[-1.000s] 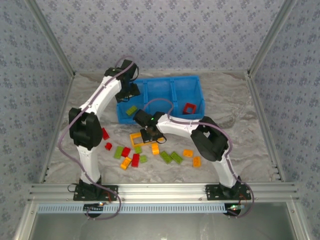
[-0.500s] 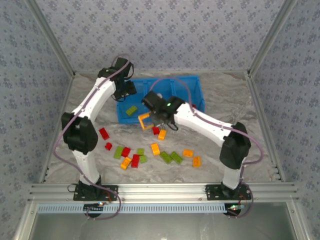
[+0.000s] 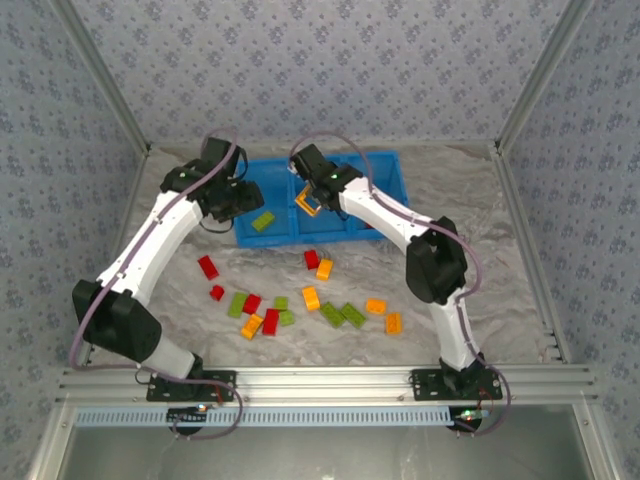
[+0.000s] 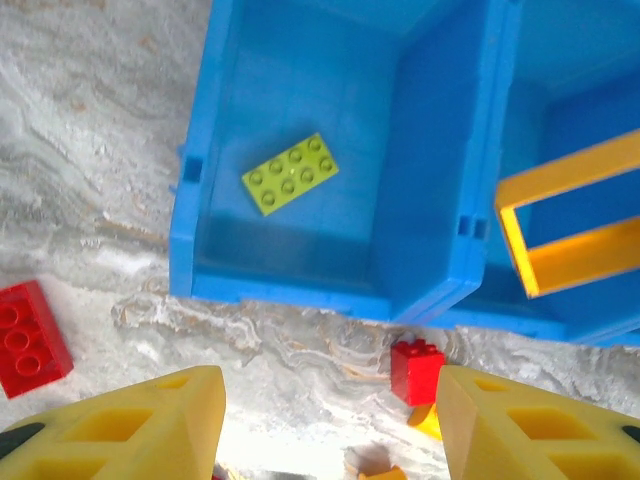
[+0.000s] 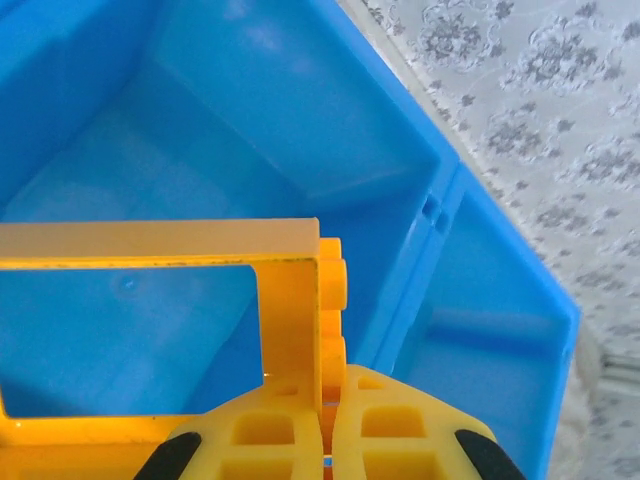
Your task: Sort the legos into containers by color
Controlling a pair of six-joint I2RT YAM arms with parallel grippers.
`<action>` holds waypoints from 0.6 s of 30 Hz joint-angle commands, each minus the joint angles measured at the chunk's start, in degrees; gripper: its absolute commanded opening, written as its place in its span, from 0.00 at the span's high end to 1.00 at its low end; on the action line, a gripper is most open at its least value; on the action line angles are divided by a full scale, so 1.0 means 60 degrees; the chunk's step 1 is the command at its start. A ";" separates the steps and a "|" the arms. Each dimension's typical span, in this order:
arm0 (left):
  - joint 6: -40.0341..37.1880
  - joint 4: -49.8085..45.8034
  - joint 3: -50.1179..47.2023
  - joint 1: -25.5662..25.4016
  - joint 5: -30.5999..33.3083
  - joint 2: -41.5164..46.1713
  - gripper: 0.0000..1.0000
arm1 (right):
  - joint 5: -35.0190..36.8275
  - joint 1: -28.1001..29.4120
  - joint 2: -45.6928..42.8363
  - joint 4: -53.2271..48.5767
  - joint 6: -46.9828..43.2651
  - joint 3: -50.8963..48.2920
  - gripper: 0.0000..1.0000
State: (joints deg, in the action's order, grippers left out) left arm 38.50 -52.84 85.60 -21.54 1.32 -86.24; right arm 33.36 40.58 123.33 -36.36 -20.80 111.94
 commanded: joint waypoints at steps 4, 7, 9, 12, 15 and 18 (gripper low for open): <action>0.0029 -0.0506 -0.0102 -0.0061 -0.0220 0.0900 0.41 | 0.0604 -0.0103 0.1111 0.1290 -0.2660 0.0870 0.97; -0.0026 -0.0670 -0.0157 -0.0072 -0.0304 0.1083 0.41 | 0.0339 -0.0132 0.1680 0.1492 -0.3083 0.1332 0.95; -0.0005 -0.0662 -0.0280 -0.0065 -0.0431 0.1198 0.41 | 0.0304 -0.0154 0.2005 0.1606 -0.3371 0.1550 0.94; 0.0035 -0.0667 -0.0460 -0.0064 -0.0585 0.1368 0.41 | 0.0168 -0.0271 0.2319 0.1450 -0.3329 0.1728 0.90; 0.0039 -0.0656 -0.0630 -0.0072 -0.0647 0.1576 0.41 | -0.0428 -0.0465 0.2392 0.0930 -0.2955 0.1761 0.87; 0.0028 -0.0684 -0.0782 -0.0072 -0.0660 0.1756 0.41 | -0.0892 -0.0622 0.2458 0.0737 -0.2817 0.1777 0.85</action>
State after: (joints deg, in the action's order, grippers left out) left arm 38.61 -55.53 81.25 -21.54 -1.54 -77.93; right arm 31.42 37.98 137.29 -29.67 -38.41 120.36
